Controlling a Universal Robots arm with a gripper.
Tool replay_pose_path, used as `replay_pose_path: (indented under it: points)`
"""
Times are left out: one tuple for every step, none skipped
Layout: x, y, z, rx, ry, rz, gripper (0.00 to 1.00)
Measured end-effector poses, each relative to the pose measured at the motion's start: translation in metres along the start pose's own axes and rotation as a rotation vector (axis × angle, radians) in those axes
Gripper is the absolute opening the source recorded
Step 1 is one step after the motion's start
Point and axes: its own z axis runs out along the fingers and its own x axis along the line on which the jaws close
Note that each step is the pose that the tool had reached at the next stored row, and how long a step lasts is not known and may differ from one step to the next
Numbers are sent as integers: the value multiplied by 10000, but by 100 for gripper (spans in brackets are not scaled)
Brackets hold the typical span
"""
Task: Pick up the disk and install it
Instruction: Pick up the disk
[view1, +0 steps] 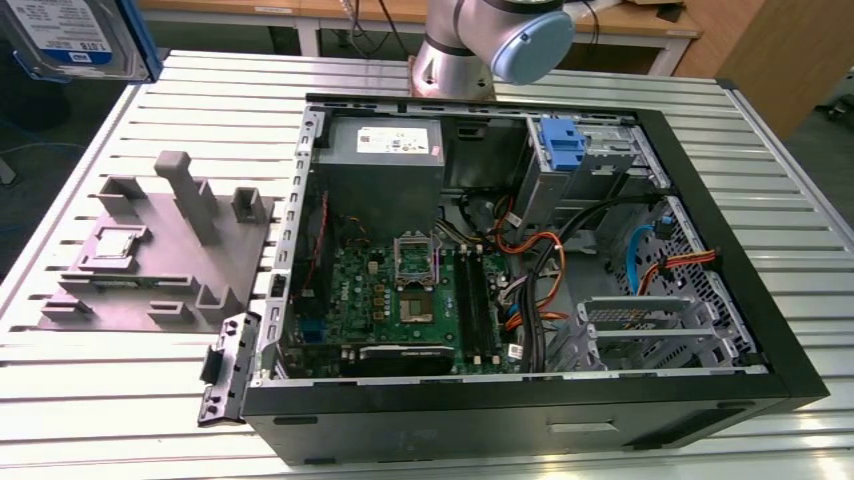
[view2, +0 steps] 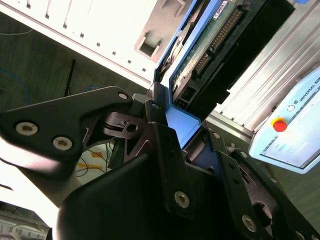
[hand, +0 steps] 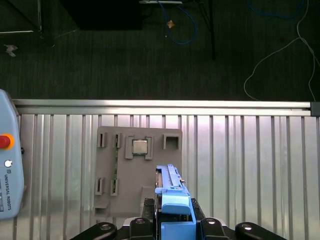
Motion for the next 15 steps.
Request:
replay_pose_path:
  points:
    - [0, -6, -1, -1, 0, 0, 37]
    - [0, -13, -1, -1, 1, 0, 37]
    - [0, -20, -1, -1, 0, -1, 37]
    - [0, -28, -1, 0, 0, -1, 37]
    - [0, -36, -2, 0, 0, -1, 37]
    - [0, -44, -2, 0, 0, 0, 37]
    - [0, -52, -2, -1, 0, 0, 37]
    - [0, -61, -3, 0, 0, 0, 37]
    - [-1, -68, -3, -1, 0, 0, 37]
    - [-1, -73, -3, 0, 0, 1, 37]
    - [-1, -78, -4, -1, 0, 0, 37]
    - [-1, -83, -4, -1, 1, 0, 37]
    - [-1, -87, -4, -1, 0, 0, 37]
    - [-1, -91, -4, 0, 0, 0, 37]
    - [-1, -95, -4, 0, 0, 0, 37]
